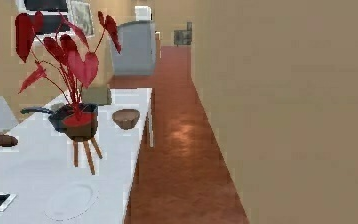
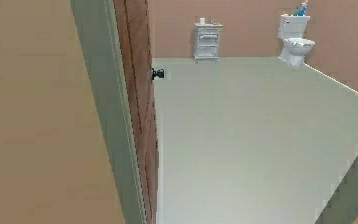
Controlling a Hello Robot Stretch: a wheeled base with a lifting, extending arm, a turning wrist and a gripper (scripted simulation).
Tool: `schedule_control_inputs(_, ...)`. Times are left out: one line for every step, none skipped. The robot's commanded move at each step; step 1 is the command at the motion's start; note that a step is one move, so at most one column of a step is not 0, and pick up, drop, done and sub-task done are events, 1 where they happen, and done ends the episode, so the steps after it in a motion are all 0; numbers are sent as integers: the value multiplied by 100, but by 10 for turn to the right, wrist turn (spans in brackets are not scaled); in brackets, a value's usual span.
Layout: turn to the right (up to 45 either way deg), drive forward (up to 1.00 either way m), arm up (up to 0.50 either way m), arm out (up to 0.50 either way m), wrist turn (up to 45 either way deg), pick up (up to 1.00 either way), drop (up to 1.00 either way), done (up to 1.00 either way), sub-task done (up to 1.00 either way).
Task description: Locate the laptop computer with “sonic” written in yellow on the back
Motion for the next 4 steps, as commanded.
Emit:
schedule_control_inputs(0,40,0,0,0,0,0,0,0)
schedule_control_inputs(0,100,0,0,0,0,0,0,0)
schedule_control_inputs(0,100,0,0,0,0,0,0,0)
schedule_control_inputs(0,100,0,0,0,0,0,0,0)
